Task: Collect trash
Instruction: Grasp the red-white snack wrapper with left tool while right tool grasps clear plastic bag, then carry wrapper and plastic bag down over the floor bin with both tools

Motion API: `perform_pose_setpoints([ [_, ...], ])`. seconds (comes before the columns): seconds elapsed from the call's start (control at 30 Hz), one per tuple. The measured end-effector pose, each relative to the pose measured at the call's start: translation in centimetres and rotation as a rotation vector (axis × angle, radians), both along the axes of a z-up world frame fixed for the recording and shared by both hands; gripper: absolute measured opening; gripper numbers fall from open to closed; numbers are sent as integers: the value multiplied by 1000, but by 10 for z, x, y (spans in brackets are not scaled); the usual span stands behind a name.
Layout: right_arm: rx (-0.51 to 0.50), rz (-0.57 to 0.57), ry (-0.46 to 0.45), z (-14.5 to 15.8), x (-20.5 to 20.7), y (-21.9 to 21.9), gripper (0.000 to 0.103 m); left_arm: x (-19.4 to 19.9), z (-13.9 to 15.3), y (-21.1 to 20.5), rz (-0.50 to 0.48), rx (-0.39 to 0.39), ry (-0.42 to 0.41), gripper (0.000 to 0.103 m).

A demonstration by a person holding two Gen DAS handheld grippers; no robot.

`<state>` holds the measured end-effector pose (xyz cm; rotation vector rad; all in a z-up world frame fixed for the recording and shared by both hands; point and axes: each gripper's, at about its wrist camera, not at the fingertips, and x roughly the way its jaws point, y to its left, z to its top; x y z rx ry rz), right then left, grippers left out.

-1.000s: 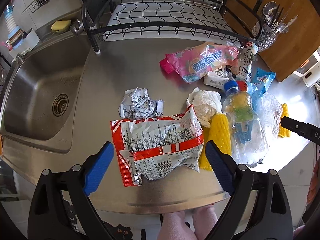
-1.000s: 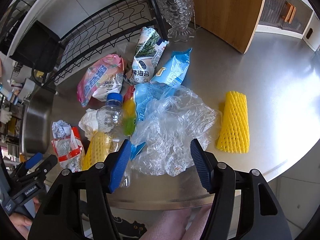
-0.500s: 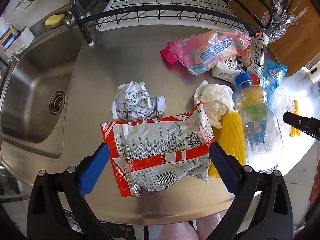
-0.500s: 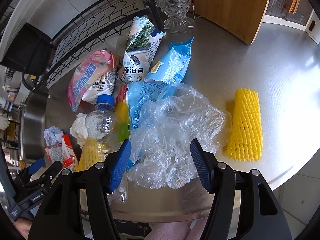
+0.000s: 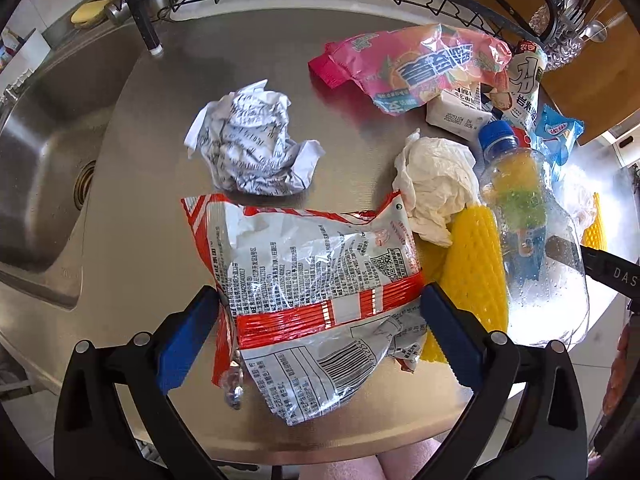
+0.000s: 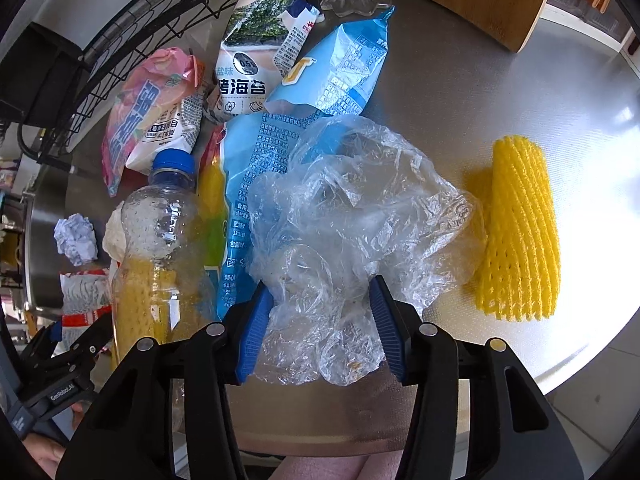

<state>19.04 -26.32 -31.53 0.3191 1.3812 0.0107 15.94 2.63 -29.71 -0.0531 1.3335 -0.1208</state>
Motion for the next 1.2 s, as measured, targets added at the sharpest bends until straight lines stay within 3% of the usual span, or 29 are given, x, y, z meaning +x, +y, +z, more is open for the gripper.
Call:
perform_pose_setpoints([
  [0.07, -8, 2, -2, 0, 0, -1, 44, -1, -5, -2, -5, -7, 13, 96],
  [0.13, -27, 8, -3, 0, -1, -1, 28, -2, -12, -5, -12, 55, 13, 89],
  [0.23, -30, 12, -4, 0, -1, -7, 18, -6, -14, -9, -14, 119, -15, 80],
  [0.33, -27, 7, -13, 0, -3, -8, 10, -7, -10, -4, 13, 120, -32, 54],
  [0.37, -30, 6, -20, 1, -4, -6, 9, -6, -8, -1, 22, 120, -32, 38],
  [0.4, -33, 5, -27, 3, -4, -6, 7, -6, -8, 2, 31, 110, -25, 34],
  [0.47, -38, 3, -42, 9, -5, -5, 7, -5, -8, 8, 38, 89, -13, 34],
  [0.6, -42, 2, -74, 23, -7, -1, 6, -13, 3, 15, 43, 120, -60, 32],
  [0.97, -18, 1, -218, 91, -25, 4, 6, -16, 72, 14, 37, 132, -166, 31],
  [1.2, 5, 21, -305, 137, -51, 7, 6, -46, 105, 19, 40, 142, -218, 31],
])
